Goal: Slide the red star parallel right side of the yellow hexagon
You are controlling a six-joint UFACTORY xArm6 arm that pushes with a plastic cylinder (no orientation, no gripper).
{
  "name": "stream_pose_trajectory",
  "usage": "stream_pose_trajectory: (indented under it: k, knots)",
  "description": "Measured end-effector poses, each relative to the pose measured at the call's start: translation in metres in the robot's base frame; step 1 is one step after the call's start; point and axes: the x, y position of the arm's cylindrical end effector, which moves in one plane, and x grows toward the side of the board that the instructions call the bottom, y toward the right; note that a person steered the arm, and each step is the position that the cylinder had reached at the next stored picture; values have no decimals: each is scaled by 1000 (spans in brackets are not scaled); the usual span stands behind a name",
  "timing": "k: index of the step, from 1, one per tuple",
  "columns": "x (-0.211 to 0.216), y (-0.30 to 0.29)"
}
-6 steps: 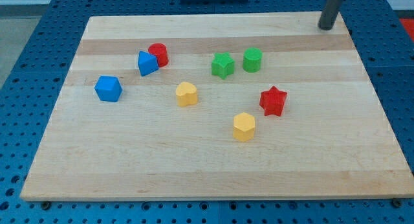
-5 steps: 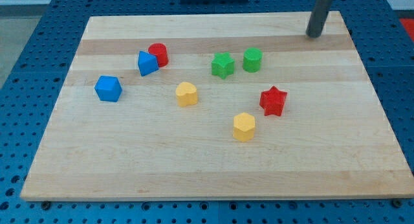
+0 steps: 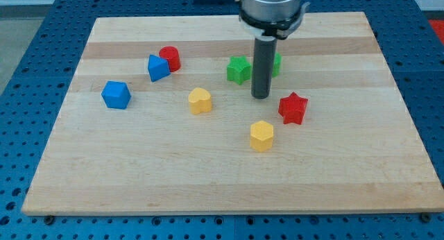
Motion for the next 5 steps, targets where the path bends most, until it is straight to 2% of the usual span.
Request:
stream_pose_trajectory:
  k: [1,2,5]
  knots:
    - [3,4]
    - [4,33]
    - [68,50]
